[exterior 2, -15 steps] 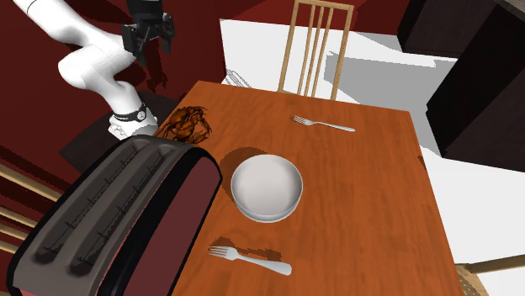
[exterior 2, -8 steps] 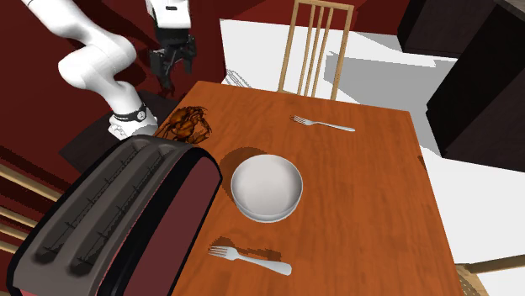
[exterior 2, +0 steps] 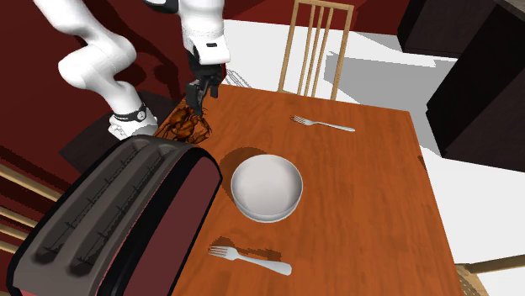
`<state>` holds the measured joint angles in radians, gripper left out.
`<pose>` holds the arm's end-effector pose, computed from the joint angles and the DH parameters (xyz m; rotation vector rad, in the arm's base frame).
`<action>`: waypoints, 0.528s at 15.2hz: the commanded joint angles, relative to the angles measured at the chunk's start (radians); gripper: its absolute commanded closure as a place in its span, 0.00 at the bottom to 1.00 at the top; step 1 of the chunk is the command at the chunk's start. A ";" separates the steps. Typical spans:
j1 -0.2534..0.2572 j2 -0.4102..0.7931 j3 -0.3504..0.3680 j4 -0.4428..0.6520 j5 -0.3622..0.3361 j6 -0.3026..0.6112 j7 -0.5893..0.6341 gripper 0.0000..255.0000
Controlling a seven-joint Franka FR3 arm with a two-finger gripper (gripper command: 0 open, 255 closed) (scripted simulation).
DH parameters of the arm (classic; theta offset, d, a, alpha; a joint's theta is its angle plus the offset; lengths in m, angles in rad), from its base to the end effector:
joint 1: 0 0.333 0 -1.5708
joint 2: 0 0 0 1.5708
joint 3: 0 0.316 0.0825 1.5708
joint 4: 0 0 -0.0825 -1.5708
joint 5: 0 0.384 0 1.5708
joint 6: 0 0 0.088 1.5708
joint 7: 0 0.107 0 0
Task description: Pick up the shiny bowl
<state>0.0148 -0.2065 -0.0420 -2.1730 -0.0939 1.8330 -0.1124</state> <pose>0.4748 -0.0212 0.4697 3.0581 0.1792 -0.2128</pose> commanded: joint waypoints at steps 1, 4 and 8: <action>0.000 0.085 -0.004 0.057 0.001 0.032 -0.018 0.00; 0.000 0.199 -0.007 0.140 0.005 0.068 -0.045 0.00; -0.003 0.353 -0.007 0.270 0.012 0.098 -0.079 0.00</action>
<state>0.0140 0.1058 -0.0484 -1.9303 -0.0834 1.9149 -0.1809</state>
